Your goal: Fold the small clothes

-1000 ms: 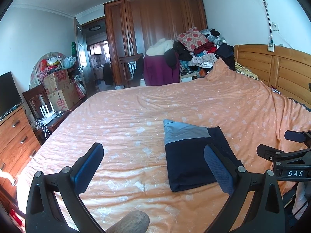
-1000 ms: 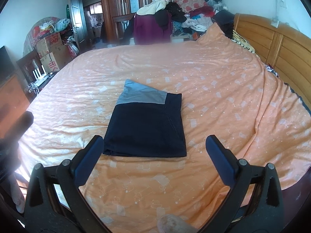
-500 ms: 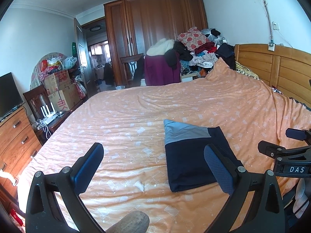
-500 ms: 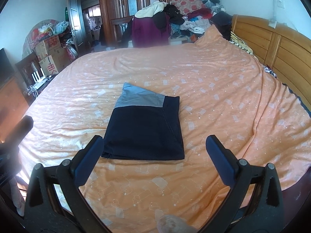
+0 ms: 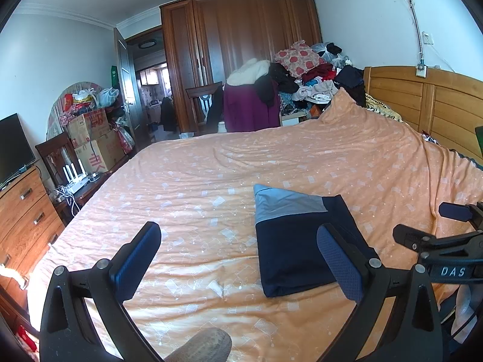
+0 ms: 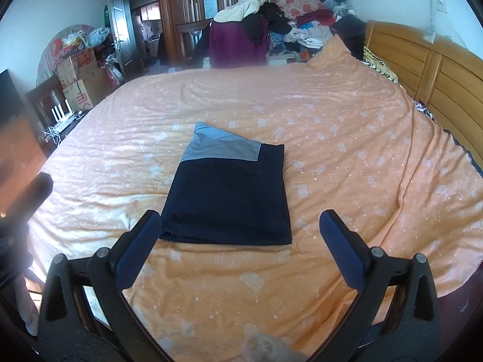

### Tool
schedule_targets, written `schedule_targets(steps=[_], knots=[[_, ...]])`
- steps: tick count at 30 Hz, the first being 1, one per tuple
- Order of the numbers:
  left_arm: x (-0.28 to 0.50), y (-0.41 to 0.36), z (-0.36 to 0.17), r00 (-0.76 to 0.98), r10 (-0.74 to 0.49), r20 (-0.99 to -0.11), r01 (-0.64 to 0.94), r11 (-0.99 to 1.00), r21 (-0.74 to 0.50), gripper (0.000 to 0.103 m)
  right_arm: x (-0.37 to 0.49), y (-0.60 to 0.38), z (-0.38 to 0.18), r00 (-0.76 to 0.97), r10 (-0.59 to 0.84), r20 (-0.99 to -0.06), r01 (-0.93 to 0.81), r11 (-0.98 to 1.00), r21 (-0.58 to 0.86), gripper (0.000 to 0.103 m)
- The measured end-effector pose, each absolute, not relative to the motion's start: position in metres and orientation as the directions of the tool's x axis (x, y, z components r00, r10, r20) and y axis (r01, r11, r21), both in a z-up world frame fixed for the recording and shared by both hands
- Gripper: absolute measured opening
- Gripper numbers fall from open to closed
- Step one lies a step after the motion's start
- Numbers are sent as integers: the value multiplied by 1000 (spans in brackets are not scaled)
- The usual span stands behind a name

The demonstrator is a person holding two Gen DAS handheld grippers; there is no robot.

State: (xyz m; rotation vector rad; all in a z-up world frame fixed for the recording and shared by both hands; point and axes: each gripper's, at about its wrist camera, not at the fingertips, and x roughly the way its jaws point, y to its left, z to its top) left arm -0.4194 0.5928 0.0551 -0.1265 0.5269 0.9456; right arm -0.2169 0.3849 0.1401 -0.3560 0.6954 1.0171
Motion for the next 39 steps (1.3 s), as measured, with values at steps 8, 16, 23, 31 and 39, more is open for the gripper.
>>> schedule_targets(steps=[8, 16, 23, 31, 39], knots=[[-419, 593, 55, 470, 739, -483, -800, 588, 122, 103, -219, 387, 138, 336, 645, -687, -871, 490, 33, 103], [-420, 592, 55, 470, 739, -483, -799, 589, 125, 103, -220, 388, 138, 333, 646, -686, -873, 487, 34, 103], [-421, 593, 54, 468, 740, -484, -801, 587, 123, 103, -220, 389, 138, 332, 645, -689, -873, 487, 36, 102], [-421, 595, 53, 468, 738, -486, -798, 589, 126, 103, -220, 391, 138, 328, 646, -690, -874, 485, 38, 102], [-421, 596, 52, 468, 738, -486, -797, 591, 128, 103, -215, 393, 138, 321, 647, -691, -873, 485, 48, 102]])
